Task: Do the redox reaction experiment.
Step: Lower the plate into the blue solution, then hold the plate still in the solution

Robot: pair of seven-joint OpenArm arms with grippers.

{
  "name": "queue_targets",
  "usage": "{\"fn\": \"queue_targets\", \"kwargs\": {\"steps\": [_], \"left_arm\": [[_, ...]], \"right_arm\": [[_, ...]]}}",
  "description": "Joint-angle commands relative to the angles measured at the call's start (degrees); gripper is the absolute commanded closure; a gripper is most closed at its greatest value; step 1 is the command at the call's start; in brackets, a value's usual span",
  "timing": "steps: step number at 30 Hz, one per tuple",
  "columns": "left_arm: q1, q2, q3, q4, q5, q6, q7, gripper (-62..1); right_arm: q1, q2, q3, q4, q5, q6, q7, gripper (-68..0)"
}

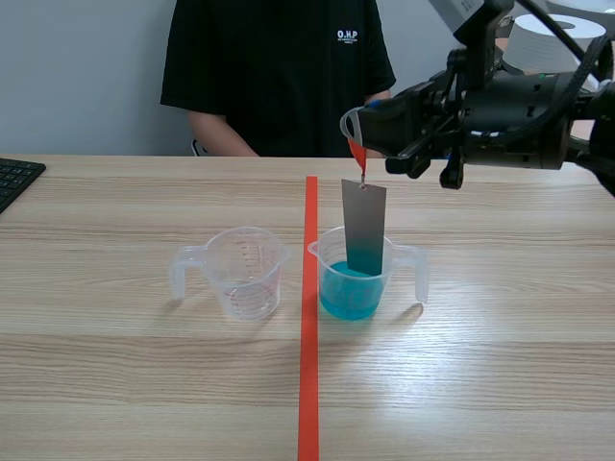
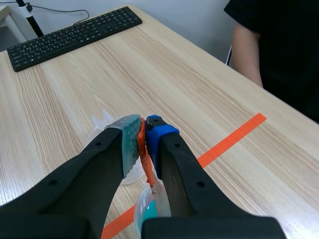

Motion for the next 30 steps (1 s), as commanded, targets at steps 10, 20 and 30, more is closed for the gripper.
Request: {"fn": "queue_targets", "kwargs": {"steps": [10, 20, 30], "left_arm": [[0.1, -0.4, -0.1, 0.8, -0.5, 0.0, -0.6, -3.8], [0.1, -0.4, -0.1, 0.8, -0.5, 0.0, -0.6, -3.8], [0.0, -0.4, -0.1, 0.7, -0.5, 0.0, -0.5, -3.8]], "right_arm": [[1.3, -1.6, -0.1, -5.2, -2.5, 1.1, 3.3, -1.3], [1.3, -3.0, -0.1, -6.4, -4.8, 1.1, 4.0, -1.3], [1.3, -3.0, -0.1, -6.4, -5.7, 1.1, 4.0, -1.3]]}}
